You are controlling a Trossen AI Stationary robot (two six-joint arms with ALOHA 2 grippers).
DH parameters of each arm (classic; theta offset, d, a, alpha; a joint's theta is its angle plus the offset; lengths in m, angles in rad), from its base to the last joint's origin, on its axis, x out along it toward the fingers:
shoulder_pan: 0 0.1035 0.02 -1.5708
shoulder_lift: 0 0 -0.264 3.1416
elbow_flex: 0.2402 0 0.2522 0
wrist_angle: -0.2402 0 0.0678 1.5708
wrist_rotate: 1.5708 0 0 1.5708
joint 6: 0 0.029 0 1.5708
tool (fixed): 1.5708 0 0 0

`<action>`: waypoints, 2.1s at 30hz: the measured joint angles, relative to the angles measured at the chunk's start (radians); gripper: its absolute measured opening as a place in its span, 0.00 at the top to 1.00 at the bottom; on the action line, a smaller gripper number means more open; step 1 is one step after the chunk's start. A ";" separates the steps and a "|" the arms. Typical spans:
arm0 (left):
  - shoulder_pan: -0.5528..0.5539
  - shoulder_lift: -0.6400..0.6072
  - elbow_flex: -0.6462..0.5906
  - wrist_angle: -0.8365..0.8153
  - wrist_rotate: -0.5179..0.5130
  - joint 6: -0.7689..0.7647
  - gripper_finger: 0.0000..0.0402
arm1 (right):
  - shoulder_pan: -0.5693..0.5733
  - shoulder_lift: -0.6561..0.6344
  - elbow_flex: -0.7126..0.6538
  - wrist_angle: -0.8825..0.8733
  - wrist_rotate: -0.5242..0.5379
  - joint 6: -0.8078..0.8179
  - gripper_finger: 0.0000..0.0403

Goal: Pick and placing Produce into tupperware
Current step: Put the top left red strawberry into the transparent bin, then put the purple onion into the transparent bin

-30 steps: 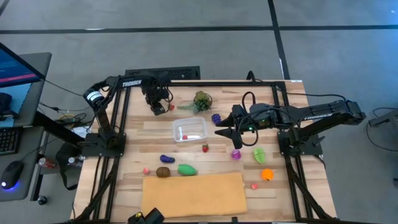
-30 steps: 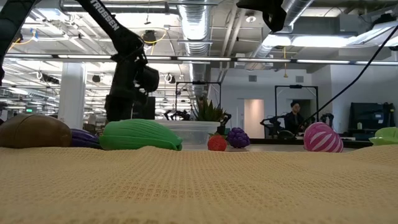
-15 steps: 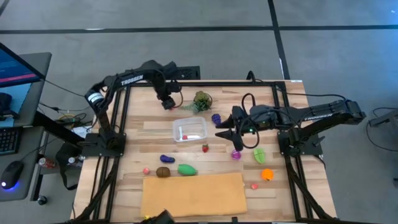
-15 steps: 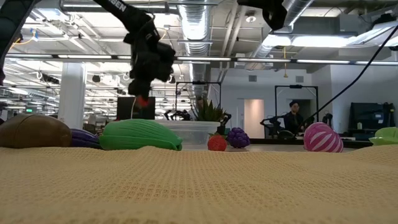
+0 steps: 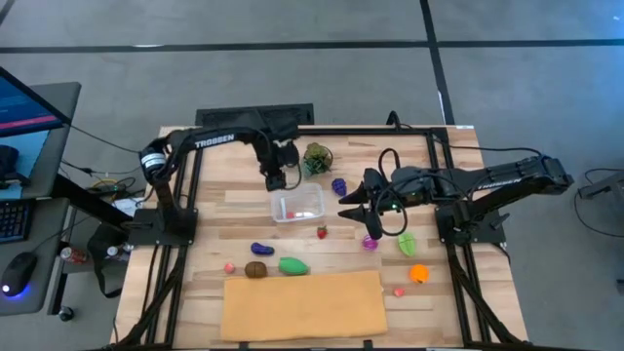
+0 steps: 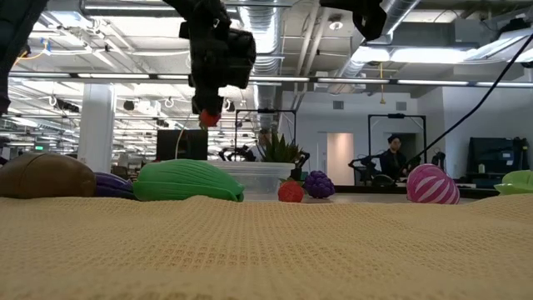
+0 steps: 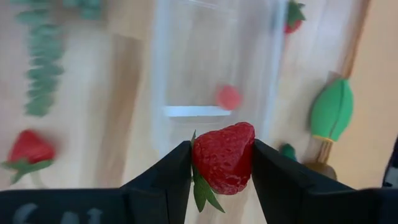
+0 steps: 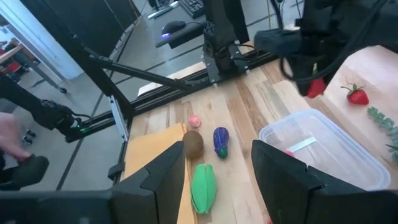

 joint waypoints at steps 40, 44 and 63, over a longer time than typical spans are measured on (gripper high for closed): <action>-0.269 0.104 -0.002 0.114 -0.393 -0.205 0.65 | 0.065 0.000 0.001 0.000 0.001 0.000 0.56; -0.272 0.158 -0.002 0.107 -0.395 -0.213 0.65 | 0.065 0.000 0.001 -0.006 0.001 0.000 0.56; -0.270 0.158 -0.002 0.100 -0.397 -0.190 0.49 | 0.082 0.000 0.001 -0.006 0.001 0.002 0.56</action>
